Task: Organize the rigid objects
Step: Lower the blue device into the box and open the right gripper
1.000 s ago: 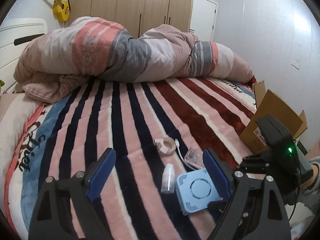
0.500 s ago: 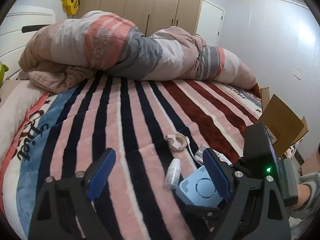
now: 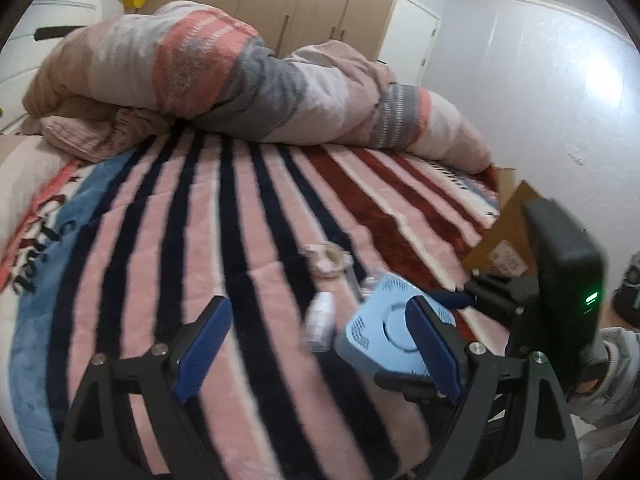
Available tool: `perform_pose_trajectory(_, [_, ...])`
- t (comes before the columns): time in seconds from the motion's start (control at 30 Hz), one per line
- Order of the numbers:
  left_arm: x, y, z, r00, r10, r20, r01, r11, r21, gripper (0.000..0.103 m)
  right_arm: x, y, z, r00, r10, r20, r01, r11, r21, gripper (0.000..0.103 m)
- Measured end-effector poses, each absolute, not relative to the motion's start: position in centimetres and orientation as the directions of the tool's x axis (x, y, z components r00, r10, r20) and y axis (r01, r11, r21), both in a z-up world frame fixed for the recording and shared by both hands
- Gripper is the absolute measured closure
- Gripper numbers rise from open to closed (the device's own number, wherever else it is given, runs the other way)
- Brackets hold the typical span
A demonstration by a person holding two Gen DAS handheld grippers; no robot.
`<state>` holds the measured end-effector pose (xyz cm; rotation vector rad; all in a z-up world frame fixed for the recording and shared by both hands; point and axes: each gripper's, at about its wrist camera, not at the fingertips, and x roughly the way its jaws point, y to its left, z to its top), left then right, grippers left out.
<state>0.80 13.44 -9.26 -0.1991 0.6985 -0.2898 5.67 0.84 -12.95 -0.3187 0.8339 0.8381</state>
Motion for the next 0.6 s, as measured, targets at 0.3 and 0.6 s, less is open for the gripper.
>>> perform_pose_trajectory(0.3, [2.2, 8.5, -5.2, 0.665, -0.564, -0.489, 0.39, 0.821, -0.417, 0.016, 3.1, -3.6, -5.0, 0.531, 0.658, -0.535, -0.785, 0.619, -0.018, 0.022])
perform_pose_trajectory(0.6, [3.5, 0.3, 0.4, 0.635, -0.629, -0.448, 0.524, 0.777, -0.349, 0.05, 3.2, -10.8, -0.9, 0.643, 0.629, -0.436, -0.722, 0.688, -0.072, 0.022])
